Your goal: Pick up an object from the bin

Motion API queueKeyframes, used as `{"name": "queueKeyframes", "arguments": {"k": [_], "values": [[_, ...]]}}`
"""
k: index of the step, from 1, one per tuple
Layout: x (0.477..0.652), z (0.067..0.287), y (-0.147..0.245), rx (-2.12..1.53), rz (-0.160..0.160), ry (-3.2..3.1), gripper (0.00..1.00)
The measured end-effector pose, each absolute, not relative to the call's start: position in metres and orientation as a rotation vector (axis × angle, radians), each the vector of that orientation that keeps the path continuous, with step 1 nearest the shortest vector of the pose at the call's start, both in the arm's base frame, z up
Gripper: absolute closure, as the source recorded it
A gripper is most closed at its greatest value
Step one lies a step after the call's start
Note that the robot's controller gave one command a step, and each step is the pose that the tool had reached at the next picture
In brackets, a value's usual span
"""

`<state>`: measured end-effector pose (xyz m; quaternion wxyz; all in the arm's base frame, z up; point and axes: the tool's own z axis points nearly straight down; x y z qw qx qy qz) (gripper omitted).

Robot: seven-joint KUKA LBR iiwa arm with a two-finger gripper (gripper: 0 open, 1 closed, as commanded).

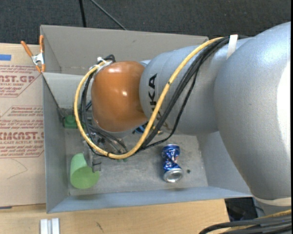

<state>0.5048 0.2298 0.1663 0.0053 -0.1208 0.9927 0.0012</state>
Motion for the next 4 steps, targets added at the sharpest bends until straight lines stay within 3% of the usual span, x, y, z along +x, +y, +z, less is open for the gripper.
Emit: {"name": "queueKeyframes", "arguments": {"k": [1, 2, 3, 4], "values": [[0.502, 0.161, 0.23, -0.381, 0.002, 3.117, 0.0], [0.496, 0.077, 0.239, -0.769, 0.0, 3.012, 0.0], [0.497, 0.081, 0.239, -0.768, 0.001, 3.009, 1.0], [0.518, 0.195, 0.231, -0.777, 0.001, 3.033, 1.0]]}}
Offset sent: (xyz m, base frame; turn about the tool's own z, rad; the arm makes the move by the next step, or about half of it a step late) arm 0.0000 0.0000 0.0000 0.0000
